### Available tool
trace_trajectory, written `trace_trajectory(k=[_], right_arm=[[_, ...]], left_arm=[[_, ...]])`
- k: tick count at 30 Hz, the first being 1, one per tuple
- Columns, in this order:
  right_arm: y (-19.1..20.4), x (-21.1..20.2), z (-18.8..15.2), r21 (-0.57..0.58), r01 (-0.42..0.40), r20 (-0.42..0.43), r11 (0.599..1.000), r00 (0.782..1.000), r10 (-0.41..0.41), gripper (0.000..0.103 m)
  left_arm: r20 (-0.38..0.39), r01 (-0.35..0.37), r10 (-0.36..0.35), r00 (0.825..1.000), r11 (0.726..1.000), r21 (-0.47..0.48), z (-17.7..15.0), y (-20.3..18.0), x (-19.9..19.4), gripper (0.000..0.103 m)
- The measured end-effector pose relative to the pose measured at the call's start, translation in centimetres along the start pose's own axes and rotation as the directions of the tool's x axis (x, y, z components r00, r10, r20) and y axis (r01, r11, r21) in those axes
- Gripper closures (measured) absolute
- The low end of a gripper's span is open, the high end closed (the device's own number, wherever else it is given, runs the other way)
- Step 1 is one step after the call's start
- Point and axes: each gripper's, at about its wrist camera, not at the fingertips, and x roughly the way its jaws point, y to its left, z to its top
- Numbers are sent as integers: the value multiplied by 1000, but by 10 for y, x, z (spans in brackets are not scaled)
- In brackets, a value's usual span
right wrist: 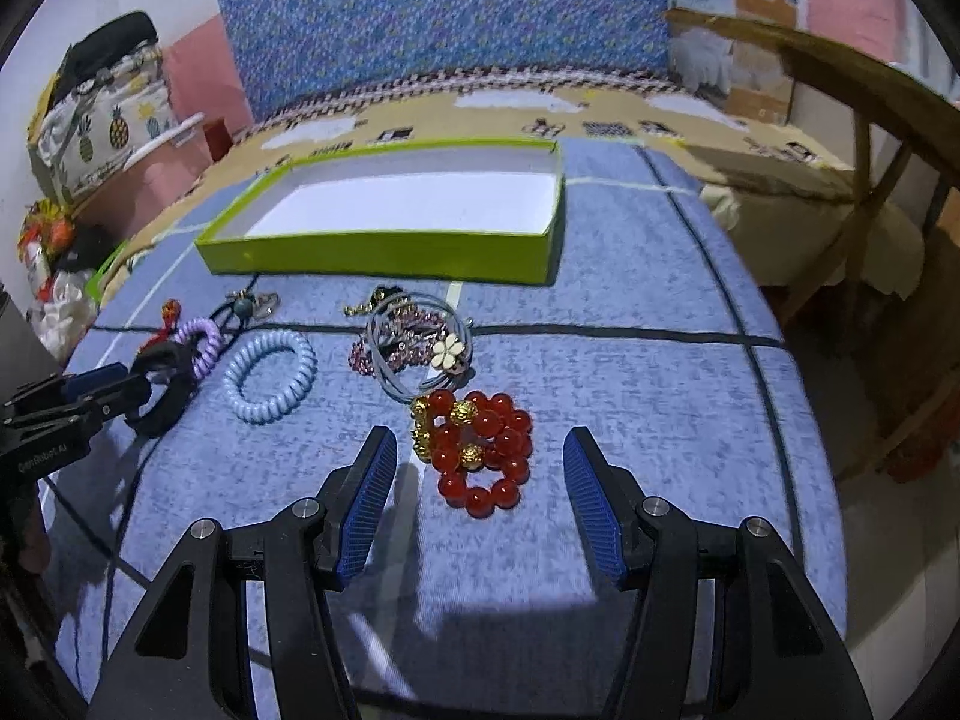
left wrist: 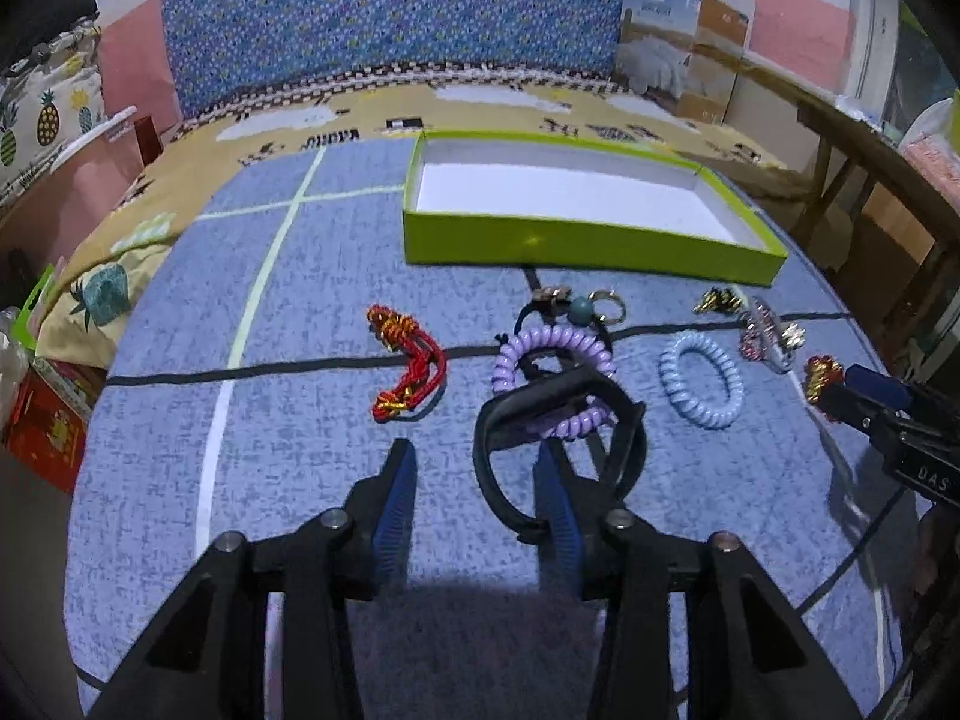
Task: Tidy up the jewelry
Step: 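Move the left tool to the black watch band while the right tool reaches the red bead bracelet, then close the left tool on the watch band while the right tool grips the bead bracelet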
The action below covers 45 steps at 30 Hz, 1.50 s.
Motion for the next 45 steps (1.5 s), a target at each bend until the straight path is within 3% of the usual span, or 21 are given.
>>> trace_trajectory(k=[4,5,6,8,11,13,16,18,32,39,45], right_arm=[[1,11,3,-18,1,-29,1000,1000,-2,45],[1,11,5,-20,3,-30,1000,1000,-3,47],[2,12,6,-22,4,-32,1000,999,-5,57],[2,12,6,-24,12,-33,1000,999,-13,59],[2,10,7,-21,13,-29,1000,1000,-13,62],[0,6,8,-13,11,-17,1000,1000,-11,71],[0,3,7,-13,15,-14,1000,1000,-16,75],[0,1,5,-10,18,-8,1000,1000,-18,83],[5,-23,19,-10,-36,63,999,997,36,83],[10,-18,65,-37,-70,117,997,990,73,83],[2,16,115,-40,-58,120,997,991,63,83]], left_arm=[[-6,-13,13,1000,1000,13,2,-1,5,77],[-7,-12,12,1000,1000,16,3,-2,5,80],[-8,-10,10,1000,1000,19,4,-2,5,84],[-8,-5,6,1000,1000,28,5,-4,6,91],[-2,-6,6,1000,999,34,4,-5,3,91],[0,1,-1,1000,999,34,3,-4,1,91],[6,9,-10,1000,999,37,1,-3,-3,92],[8,19,-19,1000,999,35,-1,-3,-7,92],[69,68,-71,995,996,51,13,-3,-32,92],[135,48,-60,989,995,93,62,-7,-25,92],[155,8,-24,988,994,105,117,-4,7,92]])
